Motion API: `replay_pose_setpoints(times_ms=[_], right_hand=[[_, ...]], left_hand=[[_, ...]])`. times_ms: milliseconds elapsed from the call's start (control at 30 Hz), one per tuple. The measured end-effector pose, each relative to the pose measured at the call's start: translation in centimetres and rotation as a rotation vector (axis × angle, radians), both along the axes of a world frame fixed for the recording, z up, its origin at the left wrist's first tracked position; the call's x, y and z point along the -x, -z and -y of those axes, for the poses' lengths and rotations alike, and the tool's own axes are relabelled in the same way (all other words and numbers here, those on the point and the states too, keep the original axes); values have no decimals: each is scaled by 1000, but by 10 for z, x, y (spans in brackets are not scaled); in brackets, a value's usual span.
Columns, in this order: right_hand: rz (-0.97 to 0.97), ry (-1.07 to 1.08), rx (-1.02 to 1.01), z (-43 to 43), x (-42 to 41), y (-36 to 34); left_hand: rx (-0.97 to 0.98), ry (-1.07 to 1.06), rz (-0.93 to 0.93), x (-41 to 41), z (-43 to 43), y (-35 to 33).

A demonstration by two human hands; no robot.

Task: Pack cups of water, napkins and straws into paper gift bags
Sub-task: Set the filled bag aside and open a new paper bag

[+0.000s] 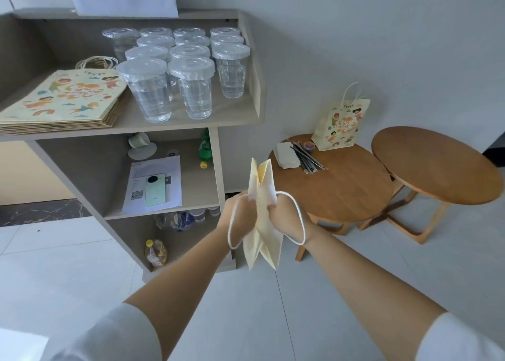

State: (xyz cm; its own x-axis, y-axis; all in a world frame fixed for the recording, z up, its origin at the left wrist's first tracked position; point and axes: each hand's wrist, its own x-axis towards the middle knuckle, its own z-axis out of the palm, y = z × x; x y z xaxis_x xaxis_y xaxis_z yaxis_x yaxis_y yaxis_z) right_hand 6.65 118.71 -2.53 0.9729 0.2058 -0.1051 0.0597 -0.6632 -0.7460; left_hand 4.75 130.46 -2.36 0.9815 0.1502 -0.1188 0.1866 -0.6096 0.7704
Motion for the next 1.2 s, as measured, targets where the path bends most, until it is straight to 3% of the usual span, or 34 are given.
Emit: replay_pose_setpoints(times_ms=[167, 267, 367, 600, 867, 1033, 1200], right_hand=[[119, -2, 157, 10, 0, -4], [157, -24, 473, 12, -4, -16], [161, 14, 660, 19, -12, -27], [183, 28, 913, 34, -21, -40], [98, 139, 965, 54, -31, -48], [145, 163, 849, 40, -34, -49], [144, 146, 823, 32, -33, -43]], left_hand=[[-159, -13, -25, -6, 2, -7], [-326, -27, -27, -14, 7, -17], [-431, -8, -52, -18, 4, -24], [-497, -52, -69, -32, -21, -27], [-402, -195, -133, -59, -75, -67], [-272, -24, -165, -59, -59, -50], [-447, 63, -134, -47, -45, -33]])
